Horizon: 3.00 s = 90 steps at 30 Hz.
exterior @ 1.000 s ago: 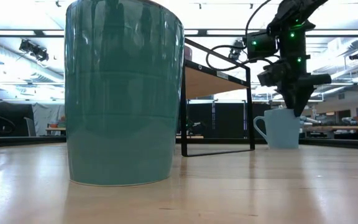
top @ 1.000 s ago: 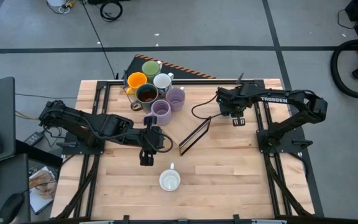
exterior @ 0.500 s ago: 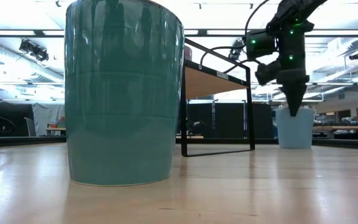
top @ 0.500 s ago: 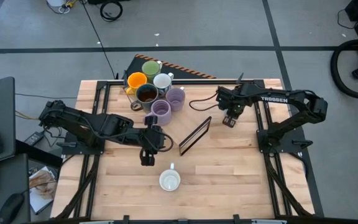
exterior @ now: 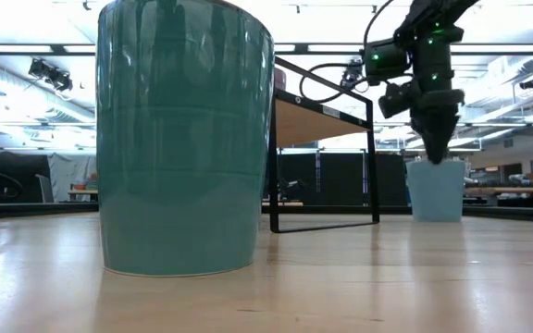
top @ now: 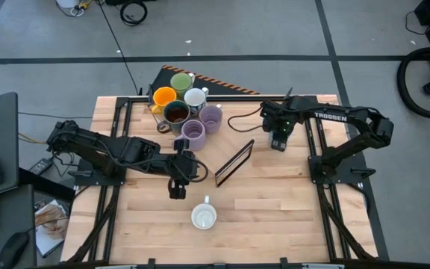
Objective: Place coffee mugs
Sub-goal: Put the blue mug on the shelf
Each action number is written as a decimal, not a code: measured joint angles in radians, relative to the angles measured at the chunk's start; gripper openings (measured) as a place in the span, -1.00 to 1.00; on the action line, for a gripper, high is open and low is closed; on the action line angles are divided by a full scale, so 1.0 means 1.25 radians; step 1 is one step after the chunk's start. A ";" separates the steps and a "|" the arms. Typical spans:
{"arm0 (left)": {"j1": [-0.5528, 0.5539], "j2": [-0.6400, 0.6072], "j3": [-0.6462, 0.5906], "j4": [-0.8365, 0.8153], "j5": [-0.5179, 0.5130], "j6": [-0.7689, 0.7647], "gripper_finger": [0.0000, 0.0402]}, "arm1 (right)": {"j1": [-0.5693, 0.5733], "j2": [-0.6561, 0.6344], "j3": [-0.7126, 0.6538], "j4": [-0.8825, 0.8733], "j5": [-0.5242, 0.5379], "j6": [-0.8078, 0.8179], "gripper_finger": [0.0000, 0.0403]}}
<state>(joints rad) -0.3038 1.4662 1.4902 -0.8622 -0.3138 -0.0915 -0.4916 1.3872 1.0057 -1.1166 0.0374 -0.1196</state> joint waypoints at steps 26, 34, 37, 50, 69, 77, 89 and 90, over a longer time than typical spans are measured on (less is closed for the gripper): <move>-0.016 0.000 0.000 -0.016 0.003 -0.083 -0.30 | 0.049 -0.001 -0.016 -0.124 0.228 -0.556 -0.33; -0.017 0.000 0.000 -0.020 0.003 -0.114 -0.30 | 0.048 -0.006 -0.041 -0.087 0.226 -0.595 -0.37; -0.025 0.000 0.000 -0.027 0.003 -0.128 -0.30 | 0.053 -0.006 -0.077 -0.053 0.228 -0.618 -0.39; -0.034 0.000 0.000 -0.026 -0.001 -0.128 -0.30 | 0.063 -0.005 -0.096 0.026 0.092 -0.499 -0.78; -0.010 0.000 0.000 -0.008 0.000 -0.080 -0.30 | 0.069 0.002 -0.014 -0.003 -0.093 0.099 -0.84; -0.010 0.000 0.000 0.016 -0.001 -0.053 -0.30 | 0.054 0.047 -0.016 -0.014 -0.062 0.258 -0.84; -0.011 0.000 0.000 0.020 0.000 -0.022 -0.30 | 0.065 0.108 0.021 0.003 -0.028 0.136 -0.56; -0.010 0.000 0.000 0.020 0.000 -0.022 -0.30 | 0.070 0.105 0.024 0.003 -0.016 0.123 -0.53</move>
<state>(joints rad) -0.3168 1.4666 1.4906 -0.8371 -0.3141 -0.1196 -0.4043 1.5187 1.0363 -1.1131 0.0169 0.0343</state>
